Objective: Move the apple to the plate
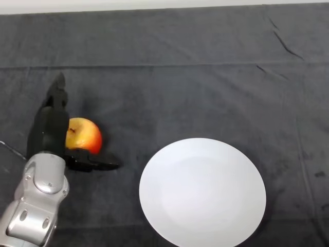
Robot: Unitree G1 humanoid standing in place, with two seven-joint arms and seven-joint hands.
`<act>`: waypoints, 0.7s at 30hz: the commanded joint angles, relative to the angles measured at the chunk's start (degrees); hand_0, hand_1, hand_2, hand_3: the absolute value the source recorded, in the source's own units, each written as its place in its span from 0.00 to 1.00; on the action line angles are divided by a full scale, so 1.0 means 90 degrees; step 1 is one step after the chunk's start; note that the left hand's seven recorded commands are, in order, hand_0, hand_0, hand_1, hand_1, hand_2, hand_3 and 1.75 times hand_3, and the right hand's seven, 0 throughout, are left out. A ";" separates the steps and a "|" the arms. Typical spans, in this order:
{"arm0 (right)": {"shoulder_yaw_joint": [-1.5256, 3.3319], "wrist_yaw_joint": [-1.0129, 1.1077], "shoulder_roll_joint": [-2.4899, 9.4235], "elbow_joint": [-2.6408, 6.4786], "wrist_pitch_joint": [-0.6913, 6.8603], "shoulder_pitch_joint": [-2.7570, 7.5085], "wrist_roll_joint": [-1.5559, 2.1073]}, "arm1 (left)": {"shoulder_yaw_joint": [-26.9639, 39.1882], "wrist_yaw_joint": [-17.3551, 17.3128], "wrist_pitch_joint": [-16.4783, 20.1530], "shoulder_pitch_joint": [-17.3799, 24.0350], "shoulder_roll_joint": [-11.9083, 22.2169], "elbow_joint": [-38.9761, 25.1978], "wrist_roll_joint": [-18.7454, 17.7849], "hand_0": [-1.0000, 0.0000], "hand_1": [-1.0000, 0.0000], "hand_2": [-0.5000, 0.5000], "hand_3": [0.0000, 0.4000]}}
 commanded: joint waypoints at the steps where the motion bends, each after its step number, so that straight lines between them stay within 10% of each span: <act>1: -0.0108 -0.0023 -0.0041 -0.0085 -0.0034 0.0053 0.0099 | -0.0031 -0.0096 0.0009 -0.0359 0.0152 0.0246 0.0010 1.00 1.00 0.50 0.00; 2: -0.0108 -0.0023 -0.0041 -0.0085 -0.0034 0.0053 0.0100 | -0.0040 -0.0117 0.0030 -0.0356 0.0165 0.0236 0.0013 0.84 0.95 0.45 0.16; 4: -0.0108 -0.0024 -0.0041 -0.0085 -0.0034 0.0053 0.0100 | -0.0056 -0.0151 0.0078 -0.0353 0.0185 0.0211 0.0023 0.00 0.03 0.49 1.00; 21: -0.0107 -0.0024 -0.0043 -0.0083 -0.0033 0.0052 0.0102 | -0.0042 -0.0254 0.0522 -0.0448 0.0323 -0.0172 0.0193 0.00 0.00 0.50 1.00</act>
